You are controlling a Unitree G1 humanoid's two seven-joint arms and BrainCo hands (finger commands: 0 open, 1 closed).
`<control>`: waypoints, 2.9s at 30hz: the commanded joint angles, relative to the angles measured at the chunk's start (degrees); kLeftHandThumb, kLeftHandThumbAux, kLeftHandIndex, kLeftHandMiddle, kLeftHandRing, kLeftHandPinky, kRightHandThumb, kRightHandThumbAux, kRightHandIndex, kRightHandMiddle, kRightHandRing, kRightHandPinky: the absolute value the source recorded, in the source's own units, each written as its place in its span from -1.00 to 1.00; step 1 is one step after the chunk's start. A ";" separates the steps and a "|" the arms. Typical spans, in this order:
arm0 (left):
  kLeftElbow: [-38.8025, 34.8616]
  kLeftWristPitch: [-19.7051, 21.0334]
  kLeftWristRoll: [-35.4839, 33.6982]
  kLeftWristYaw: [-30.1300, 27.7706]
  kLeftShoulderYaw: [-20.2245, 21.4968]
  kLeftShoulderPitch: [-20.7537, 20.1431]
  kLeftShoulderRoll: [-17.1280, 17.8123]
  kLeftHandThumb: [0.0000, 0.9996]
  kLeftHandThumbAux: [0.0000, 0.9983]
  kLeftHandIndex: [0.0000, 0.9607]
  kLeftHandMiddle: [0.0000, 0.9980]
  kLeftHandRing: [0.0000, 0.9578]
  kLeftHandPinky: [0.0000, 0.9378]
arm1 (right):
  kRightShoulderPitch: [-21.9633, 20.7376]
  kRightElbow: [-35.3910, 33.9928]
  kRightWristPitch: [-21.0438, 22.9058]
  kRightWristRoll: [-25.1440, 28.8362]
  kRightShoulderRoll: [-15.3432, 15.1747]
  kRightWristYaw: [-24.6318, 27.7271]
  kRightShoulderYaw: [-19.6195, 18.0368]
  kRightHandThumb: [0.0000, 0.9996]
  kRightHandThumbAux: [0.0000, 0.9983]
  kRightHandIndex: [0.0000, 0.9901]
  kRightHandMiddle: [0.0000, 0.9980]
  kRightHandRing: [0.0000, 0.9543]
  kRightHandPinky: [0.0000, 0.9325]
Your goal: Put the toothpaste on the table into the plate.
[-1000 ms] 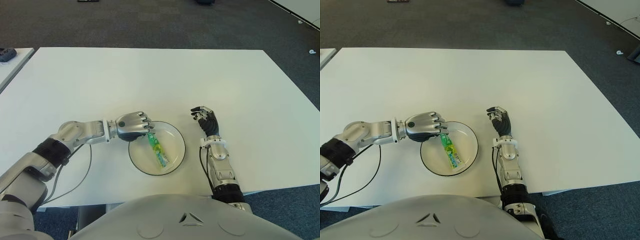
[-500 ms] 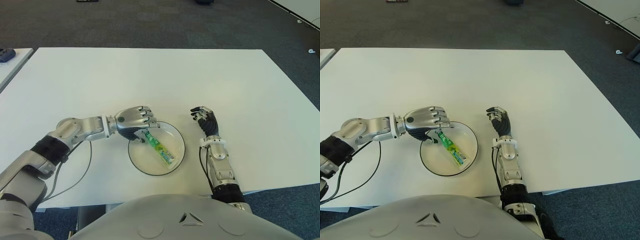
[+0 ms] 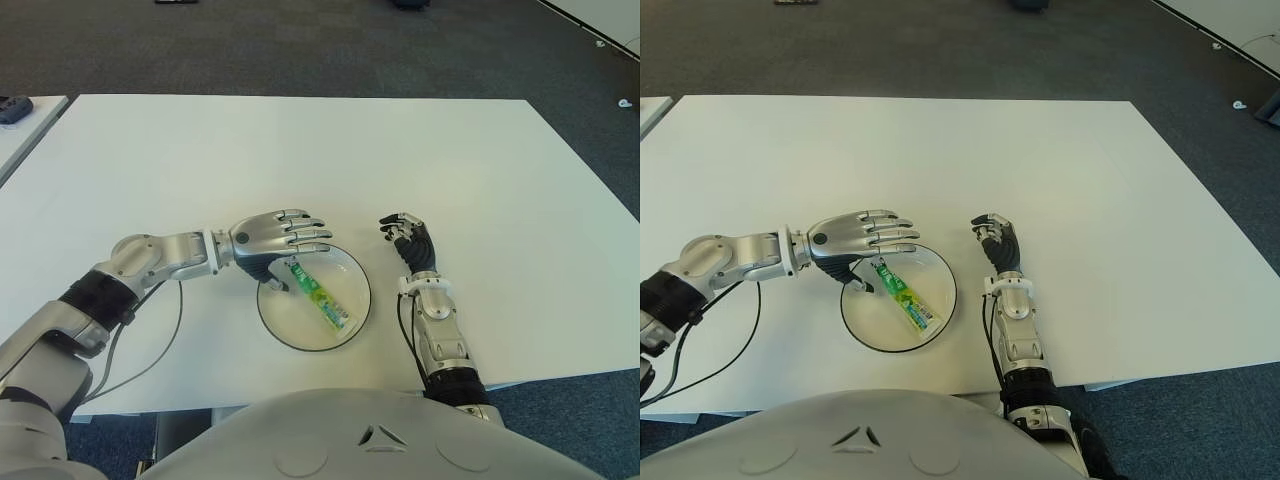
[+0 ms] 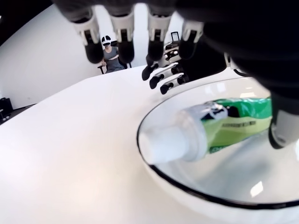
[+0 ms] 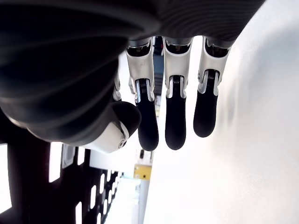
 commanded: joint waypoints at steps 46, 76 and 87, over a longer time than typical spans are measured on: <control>10.36 25.83 -52.33 -12.71 30.60 6.43 -23.91 0.40 0.45 -0.11 -0.03 -0.05 -0.08 | -1.38 1.90 -0.64 0.36 -0.31 -0.31 -0.56 0.42 0.47 -0.16 -0.18 -0.16 -0.11; 16.60 16.61 -51.94 -8.95 31.63 13.19 -30.65 0.40 0.44 -0.10 0.14 0.20 0.16 | -2.95 3.30 -4.39 2.32 -0.48 0.46 -2.35 0.41 0.46 -0.15 -0.16 -0.15 -0.10; 16.71 15.48 -53.26 -8.52 32.57 15.88 -32.95 0.40 0.44 -0.10 0.14 0.20 0.14 | -3.05 2.76 -4.24 2.20 -0.34 0.38 -2.38 0.41 0.46 -0.14 -0.16 -0.16 -0.11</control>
